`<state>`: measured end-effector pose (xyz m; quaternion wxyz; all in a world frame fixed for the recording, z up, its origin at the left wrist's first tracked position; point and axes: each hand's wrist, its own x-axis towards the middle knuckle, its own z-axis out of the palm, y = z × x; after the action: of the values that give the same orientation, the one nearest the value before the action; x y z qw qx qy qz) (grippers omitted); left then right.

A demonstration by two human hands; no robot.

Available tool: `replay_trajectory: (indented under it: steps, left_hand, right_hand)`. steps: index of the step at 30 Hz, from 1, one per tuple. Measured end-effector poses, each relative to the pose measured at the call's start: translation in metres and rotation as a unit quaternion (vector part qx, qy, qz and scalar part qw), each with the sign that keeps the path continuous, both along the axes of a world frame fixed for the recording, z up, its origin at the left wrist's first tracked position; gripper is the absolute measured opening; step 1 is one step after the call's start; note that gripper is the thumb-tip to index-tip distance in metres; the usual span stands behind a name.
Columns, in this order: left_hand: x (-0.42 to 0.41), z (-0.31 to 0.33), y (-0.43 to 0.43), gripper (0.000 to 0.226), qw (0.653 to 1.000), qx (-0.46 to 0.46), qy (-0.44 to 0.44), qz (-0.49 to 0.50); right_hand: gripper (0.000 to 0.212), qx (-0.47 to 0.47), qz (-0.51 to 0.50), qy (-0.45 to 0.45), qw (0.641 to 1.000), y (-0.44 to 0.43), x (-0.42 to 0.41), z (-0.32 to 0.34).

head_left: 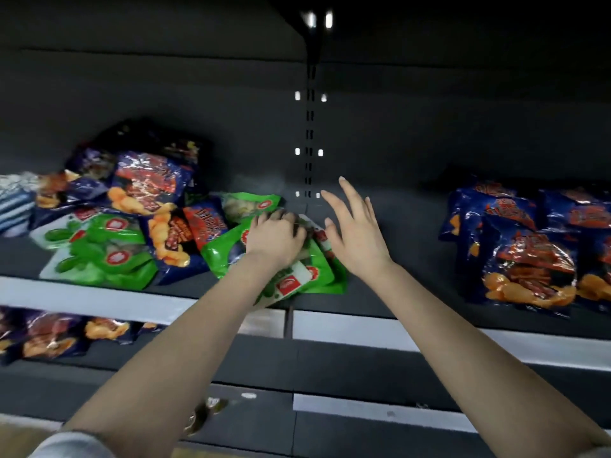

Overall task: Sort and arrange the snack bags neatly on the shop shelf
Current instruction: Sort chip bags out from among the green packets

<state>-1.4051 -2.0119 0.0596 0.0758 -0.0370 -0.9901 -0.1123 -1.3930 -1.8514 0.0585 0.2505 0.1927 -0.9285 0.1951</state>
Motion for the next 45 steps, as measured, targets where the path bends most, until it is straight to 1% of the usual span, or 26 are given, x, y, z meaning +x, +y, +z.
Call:
replay_trajectory:
  steps: [3,10,15,21,25,30,34,37,39,41,45]
  left_hand:
    - [0.007,-0.002,-0.033,0.042,0.999,0.01,0.009,0.043]
    - [0.033,-0.007,-0.093,0.045,0.993,0.042,0.079,0.074]
    - [0.05,-0.007,-0.129,0.042,0.985,0.05,0.118,0.119]
    - [0.064,-0.01,-0.16,0.043,0.976,0.045,0.109,0.183]
    - [0.072,-0.012,-0.171,0.046,0.973,0.045,0.097,0.204]
    - [0.077,-0.016,-0.181,0.043,0.97,0.044,0.085,0.224]
    - [0.08,-0.017,-0.184,0.042,0.969,0.044,0.094,0.224]
    - [0.083,-0.02,-0.187,0.044,0.97,0.027,0.087,0.225]
    - [0.085,-0.021,-0.191,0.044,0.969,0.03,0.082,0.231]
    - [0.087,-0.021,-0.195,0.045,0.968,0.03,0.078,0.237]
    - [0.09,-0.021,-0.198,0.045,0.967,0.029,0.08,0.239]
  right_hand:
    - [0.048,0.006,0.042,-0.01,0.999,-0.032,-0.009,0.0]
    - [0.047,0.028,0.131,-0.027,0.991,-0.099,-0.025,0.006]
    - [0.045,0.043,0.182,-0.02,0.982,-0.134,-0.032,0.014]
    - [0.045,0.063,0.228,-0.007,0.972,-0.159,-0.042,0.031]
    - [0.047,0.091,0.259,-0.008,0.962,-0.174,-0.046,0.038]
    - [0.061,0.128,0.28,-0.029,0.951,-0.192,-0.042,0.036]
    - [0.082,0.192,0.282,-0.049,0.939,-0.207,-0.033,0.017]
    - [0.096,0.216,0.277,-0.08,0.933,-0.213,-0.032,0.005]
    - [0.104,0.251,0.271,-0.092,0.925,-0.214,-0.032,-0.003]
    - [0.106,0.268,0.269,-0.095,0.92,-0.214,-0.032,-0.009]
    - [0.1,0.247,0.282,-0.097,0.922,-0.213,-0.034,-0.01]
